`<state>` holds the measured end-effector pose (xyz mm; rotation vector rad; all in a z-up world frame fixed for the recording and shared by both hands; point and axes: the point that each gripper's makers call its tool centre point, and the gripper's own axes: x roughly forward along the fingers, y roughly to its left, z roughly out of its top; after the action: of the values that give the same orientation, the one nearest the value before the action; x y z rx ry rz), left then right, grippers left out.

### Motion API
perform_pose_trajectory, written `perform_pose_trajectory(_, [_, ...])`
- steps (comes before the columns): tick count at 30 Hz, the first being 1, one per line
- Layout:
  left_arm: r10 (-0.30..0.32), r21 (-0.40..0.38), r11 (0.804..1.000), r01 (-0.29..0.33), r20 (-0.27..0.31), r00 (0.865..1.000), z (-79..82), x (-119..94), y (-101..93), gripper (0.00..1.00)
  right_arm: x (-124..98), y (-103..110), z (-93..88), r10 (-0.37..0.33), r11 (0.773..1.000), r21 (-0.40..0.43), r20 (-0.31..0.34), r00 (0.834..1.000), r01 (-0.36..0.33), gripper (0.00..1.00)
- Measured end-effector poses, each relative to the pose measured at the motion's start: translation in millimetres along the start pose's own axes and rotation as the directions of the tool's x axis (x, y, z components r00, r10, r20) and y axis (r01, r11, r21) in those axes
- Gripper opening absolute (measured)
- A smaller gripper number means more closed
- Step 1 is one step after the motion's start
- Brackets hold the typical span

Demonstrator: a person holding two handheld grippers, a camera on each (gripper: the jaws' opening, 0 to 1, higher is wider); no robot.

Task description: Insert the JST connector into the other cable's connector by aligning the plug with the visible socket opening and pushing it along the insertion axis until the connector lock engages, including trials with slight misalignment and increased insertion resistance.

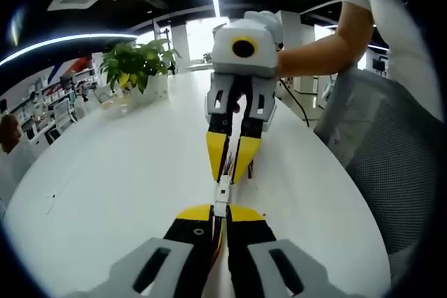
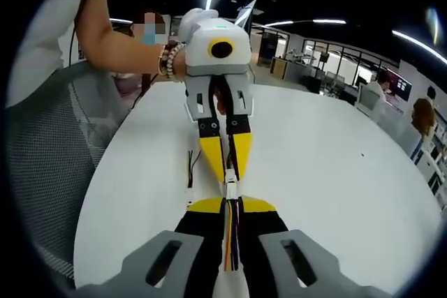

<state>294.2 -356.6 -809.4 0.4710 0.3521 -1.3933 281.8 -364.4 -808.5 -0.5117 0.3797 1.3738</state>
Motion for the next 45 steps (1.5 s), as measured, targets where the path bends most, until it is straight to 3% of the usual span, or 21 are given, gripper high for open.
perform_pose_trajectory(11, [-0.008, 0.017, 1.0, 0.008, -0.029, 1.0, -2.4, 4, -3.6, 0.01, 1, 3, -0.9, 0.01, 1.0, -0.012, -0.026, 1.0, -0.01, 0.04])
perform_pose_trajectory(17, [-0.01, 0.032, 0.999, 0.012, -0.049, 0.999, -2.9, 4, -5.2, 0.01, 3, 4, -2.4, 0.018, 0.999, -0.028, -0.073, 0.997, -0.02, 0.03])
perform_pose_trajectory(22, [-0.012, 0.04, 0.999, 0.015, -0.062, 0.998, -3.0, 6, -6.7, 0.01, 5, 5, -10.2, 0.02, 0.999, -0.043, -0.148, 0.989, -0.027, 0.03])
perform_pose_trajectory(27, [-0.012, 0.044, 0.999, 0.015, -0.075, 0.997, -3.6, 7, -8.0, 0.01, 5, 4, -12.9, 0.022, 0.999, -0.045, -0.182, 0.983, -0.03, 0.03])
perform_pose_trajectory(45, [-0.014, 0.031, 0.999, 0.017, -0.089, 0.996, -7.5, 7, -8.3, 0.01, 11, 5, -23.4, 0.027, 0.996, -0.076, -0.257, 0.966, -0.048, 0.03])
